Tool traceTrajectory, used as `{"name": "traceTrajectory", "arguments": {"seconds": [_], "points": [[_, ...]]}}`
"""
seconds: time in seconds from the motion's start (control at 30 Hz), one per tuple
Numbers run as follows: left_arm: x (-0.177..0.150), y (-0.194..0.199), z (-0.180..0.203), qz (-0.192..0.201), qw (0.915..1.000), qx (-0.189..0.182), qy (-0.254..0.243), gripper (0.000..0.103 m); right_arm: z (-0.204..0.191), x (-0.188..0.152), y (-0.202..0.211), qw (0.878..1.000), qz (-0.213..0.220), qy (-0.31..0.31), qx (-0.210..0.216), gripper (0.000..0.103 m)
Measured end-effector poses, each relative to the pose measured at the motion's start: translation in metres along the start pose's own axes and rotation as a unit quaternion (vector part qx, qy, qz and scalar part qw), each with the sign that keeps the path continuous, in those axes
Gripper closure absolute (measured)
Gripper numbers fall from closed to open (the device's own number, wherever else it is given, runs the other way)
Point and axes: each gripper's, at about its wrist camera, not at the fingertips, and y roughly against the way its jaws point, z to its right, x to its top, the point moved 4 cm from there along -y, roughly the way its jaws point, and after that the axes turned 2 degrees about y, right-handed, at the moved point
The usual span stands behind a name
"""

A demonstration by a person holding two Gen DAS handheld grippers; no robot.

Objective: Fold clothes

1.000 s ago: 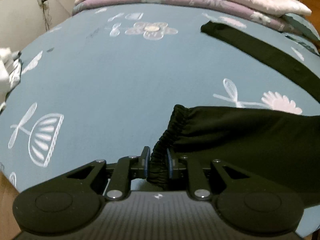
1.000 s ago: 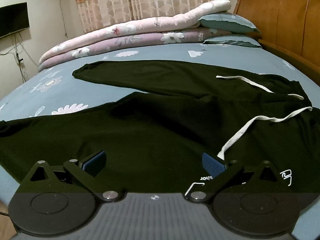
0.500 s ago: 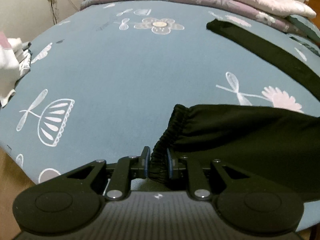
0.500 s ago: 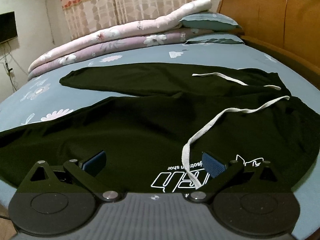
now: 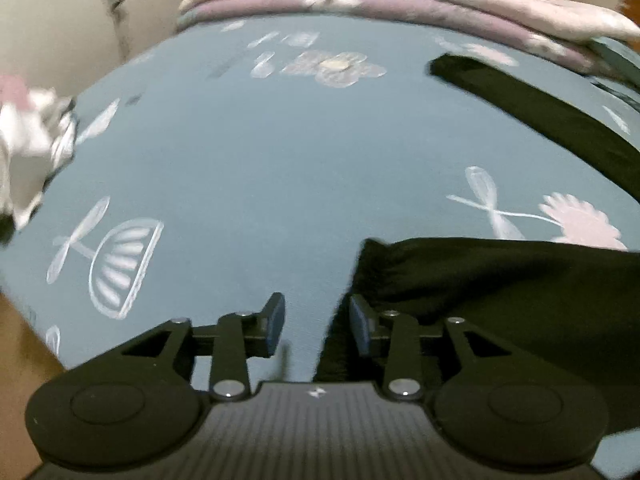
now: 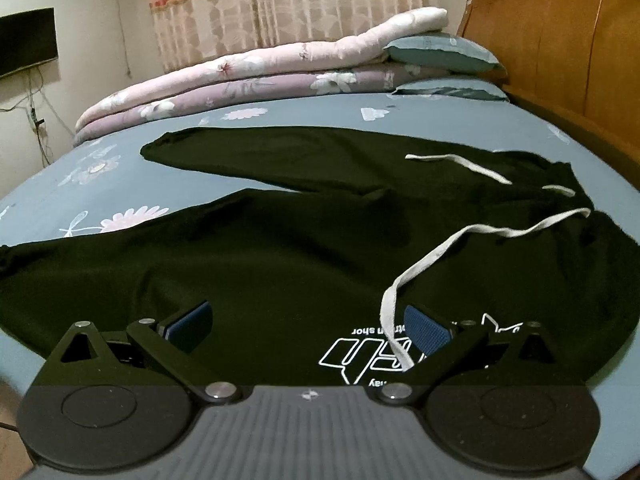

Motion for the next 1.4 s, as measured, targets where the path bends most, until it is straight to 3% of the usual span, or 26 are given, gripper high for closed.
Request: {"name": "traceTrajectory", "arguments": {"seconds": [0.17,0.23,0.3,0.4,0.57,0.77,0.9,1.07,1.17,1.4], "points": [[-0.001,-0.002,0.042,0.019,0.996,-0.042,-0.076,0.053,-0.011,0.001,-0.006,1.0,-0.004,0.005,0.012,0.0],[-0.002,-0.007,0.063,0.022,0.9911,-0.079,-0.105,0.052,-0.017,0.002,-0.007,1.0,-0.005,0.018,0.009,0.0],[-0.003,-0.018,0.081,0.012,0.9859,-0.111,-0.125,0.052,-0.022,0.002,-0.009,1.0,-0.007,0.03,0.006,0.0],[-0.003,-0.048,0.096,-0.014,0.9829,-0.124,-0.135,0.052,-0.022,0.003,-0.012,1.0,-0.014,0.028,0.0,0.0],[0.018,-0.077,0.097,-0.001,0.9862,-0.129,-0.104,0.049,-0.022,0.004,-0.016,0.999,-0.021,0.028,-0.01,0.0],[0.039,-0.095,0.108,0.016,0.986,-0.112,-0.122,0.046,-0.025,0.009,-0.02,0.999,-0.022,0.028,-0.013,0.0],[0.041,-0.08,0.103,0.029,0.9889,-0.101,-0.105,0.053,-0.028,0.01,-0.019,0.999,-0.019,0.032,-0.007,0.0],[0.015,-0.025,0.108,0.058,0.9804,-0.125,-0.14,0.049,-0.034,0.011,-0.021,0.998,-0.026,0.053,0.016,0.0],[-0.009,-0.002,0.116,0.056,0.9739,-0.141,-0.169,0.048,-0.041,0.014,-0.024,0.997,-0.025,0.072,0.027,0.0],[-0.049,-0.02,0.123,0.023,0.9759,-0.145,-0.161,0.044,-0.057,0.012,-0.022,0.994,-0.023,0.097,0.044,0.0]]}}
